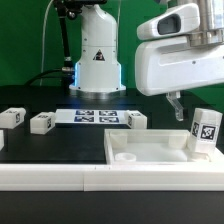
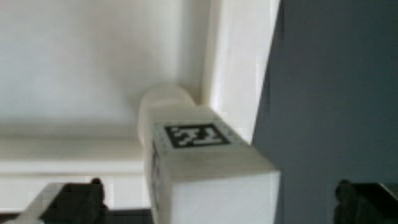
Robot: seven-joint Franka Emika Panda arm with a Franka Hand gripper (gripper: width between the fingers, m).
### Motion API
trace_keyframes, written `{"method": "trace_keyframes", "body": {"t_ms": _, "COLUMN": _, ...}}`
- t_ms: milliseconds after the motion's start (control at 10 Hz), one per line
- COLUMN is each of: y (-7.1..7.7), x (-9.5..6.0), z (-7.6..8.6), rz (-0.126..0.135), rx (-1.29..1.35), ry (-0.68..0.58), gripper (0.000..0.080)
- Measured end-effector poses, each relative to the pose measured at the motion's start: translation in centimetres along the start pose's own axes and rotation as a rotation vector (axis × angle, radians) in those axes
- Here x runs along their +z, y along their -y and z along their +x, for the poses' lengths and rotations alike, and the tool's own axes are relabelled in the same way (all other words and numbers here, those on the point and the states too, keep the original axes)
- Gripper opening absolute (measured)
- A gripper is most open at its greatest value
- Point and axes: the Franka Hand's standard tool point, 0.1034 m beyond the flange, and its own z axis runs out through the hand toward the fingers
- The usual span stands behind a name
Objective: Assemble one leg
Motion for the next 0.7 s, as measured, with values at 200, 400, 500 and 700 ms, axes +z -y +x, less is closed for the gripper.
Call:
{"method": "trace_keyframes", "body": {"t_ms": 200, "y": 0.00, "x": 0.22, "z": 0.20, "rz": 0.004, "rx": 0.001, "ry": 0.018, "gripper": 0.0649}}
{"method": "trace_keyframes", "body": {"t_ms": 400, "y": -0.02, "x": 0.26, "z": 0.17, "rz": 0.004, "rx": 0.001, "ry": 0.019, "gripper": 0.0526}}
{"method": "trace_keyframes", "body": {"t_ms": 500, "y": -0.03, "x": 0.28, "z": 0.16, "rz": 0.004, "rx": 0.002, "ry": 0.019, "gripper": 0.0391}}
{"method": "trace_keyframes", "body": {"t_ms": 700, "y": -0.25, "x": 0.16, "z": 0.25, "rz": 0.003, "rx": 0.004, "ry": 0.016, "gripper": 0.0310}}
